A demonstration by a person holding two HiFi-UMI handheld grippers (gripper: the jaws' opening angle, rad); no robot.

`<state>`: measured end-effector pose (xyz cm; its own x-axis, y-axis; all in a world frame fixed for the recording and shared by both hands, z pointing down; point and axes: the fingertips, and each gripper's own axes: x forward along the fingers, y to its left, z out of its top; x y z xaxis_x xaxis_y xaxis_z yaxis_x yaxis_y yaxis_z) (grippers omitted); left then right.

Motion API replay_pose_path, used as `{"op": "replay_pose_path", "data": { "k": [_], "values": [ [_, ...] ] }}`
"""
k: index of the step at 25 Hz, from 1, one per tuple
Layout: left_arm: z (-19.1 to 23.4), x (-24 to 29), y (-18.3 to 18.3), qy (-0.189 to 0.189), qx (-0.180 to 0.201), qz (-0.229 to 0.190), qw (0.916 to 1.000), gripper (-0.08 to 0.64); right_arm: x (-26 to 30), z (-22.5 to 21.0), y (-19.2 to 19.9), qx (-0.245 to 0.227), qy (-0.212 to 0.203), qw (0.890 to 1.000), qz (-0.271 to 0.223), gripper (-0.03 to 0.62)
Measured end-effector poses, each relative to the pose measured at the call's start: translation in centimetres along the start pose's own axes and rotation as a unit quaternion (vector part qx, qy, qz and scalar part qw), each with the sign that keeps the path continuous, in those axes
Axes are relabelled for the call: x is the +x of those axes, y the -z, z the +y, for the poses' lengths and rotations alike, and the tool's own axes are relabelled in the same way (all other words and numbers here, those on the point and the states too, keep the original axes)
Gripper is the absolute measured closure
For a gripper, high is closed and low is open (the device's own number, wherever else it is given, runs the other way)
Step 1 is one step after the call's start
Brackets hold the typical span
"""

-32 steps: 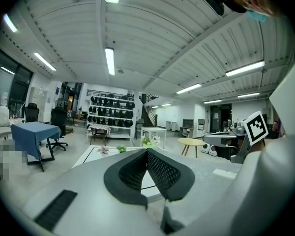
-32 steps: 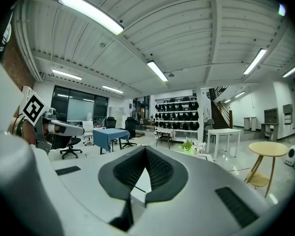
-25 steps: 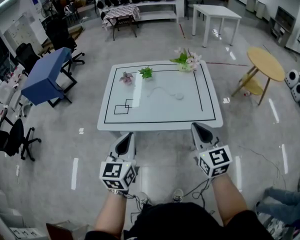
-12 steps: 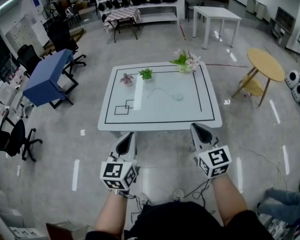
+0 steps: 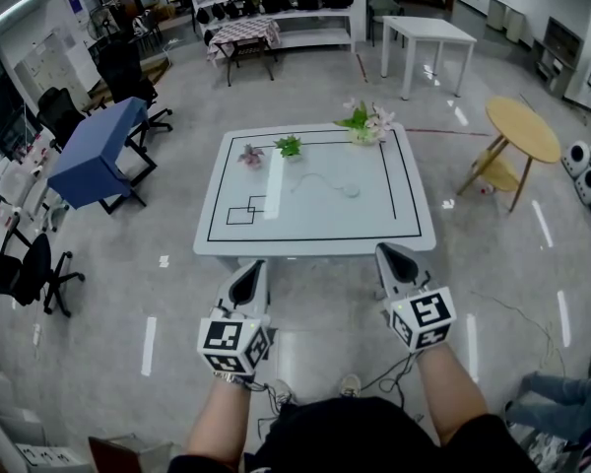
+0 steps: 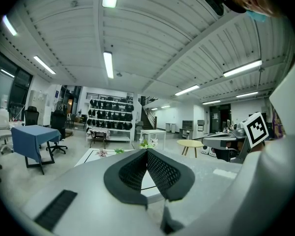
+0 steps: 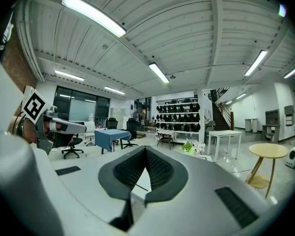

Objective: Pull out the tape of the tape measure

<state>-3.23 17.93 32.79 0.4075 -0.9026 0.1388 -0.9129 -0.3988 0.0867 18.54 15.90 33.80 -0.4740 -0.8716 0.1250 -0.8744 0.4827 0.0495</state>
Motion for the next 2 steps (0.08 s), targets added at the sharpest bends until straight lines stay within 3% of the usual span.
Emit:
{"op": "replay_pose_path", "data": {
  "k": [2],
  "values": [
    [-0.24, -0.30, -0.18, -0.001, 0.001, -0.001, 1.0000, 0.555, -0.39, 0.04, -0.30, 0.000, 0.002, 1.000, 0.002, 0.597]
  ]
}}
